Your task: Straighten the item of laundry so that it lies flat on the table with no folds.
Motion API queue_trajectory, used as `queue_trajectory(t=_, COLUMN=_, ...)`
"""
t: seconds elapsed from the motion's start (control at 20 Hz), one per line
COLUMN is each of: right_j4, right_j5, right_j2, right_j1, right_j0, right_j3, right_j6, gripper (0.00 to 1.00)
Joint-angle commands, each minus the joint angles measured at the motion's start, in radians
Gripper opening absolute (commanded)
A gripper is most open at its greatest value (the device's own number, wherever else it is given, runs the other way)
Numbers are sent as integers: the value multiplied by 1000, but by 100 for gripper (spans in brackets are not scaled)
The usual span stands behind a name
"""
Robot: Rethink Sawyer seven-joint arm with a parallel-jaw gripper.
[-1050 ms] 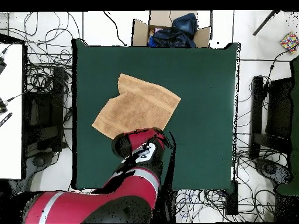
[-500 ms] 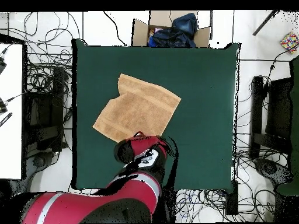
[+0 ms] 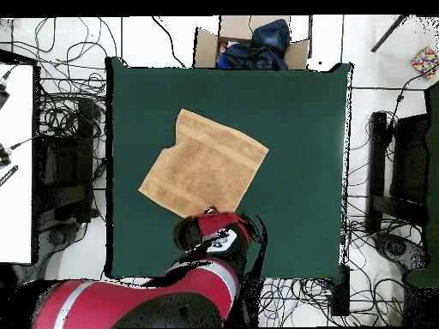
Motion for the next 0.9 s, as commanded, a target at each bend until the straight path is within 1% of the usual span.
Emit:
queue_trajectory(t=0.05, right_j4=2, right_j5=102, right_j2=-11, right_j1=55, right_j0=-18, right_j3=81, right_j6=72, gripper=0)
queue_trajectory(t=0.45, right_j4=-3, right_j5=89, right_j2=-24, right_j1=55, right_j0=-34, right_j3=84, right_j6=45, gripper=0)
queue_trajectory(t=0.75, right_j4=-13, right_j5=121, right_j2=-34, right_j1=15, right_j0=-39, right_j3=93, right_j6=20, gripper=0)
queue_trajectory(t=0.8, right_j4=-10, right_j5=132, right_j2=-25, right_j1=2, right_j0=-35, right_j3=96, right_j6=18, gripper=0)
queue_trajectory(t=0.85, right_j4=-2, right_j5=174, right_j2=-12, right_j1=-34, right_j0=-25, right_j3=98, right_j6=10, gripper=0)
queue_trajectory(t=0.9, right_j4=12, right_j5=208, right_j2=7, right_j1=-98, right_j0=-17, right_j3=107, right_j6=9, gripper=0)
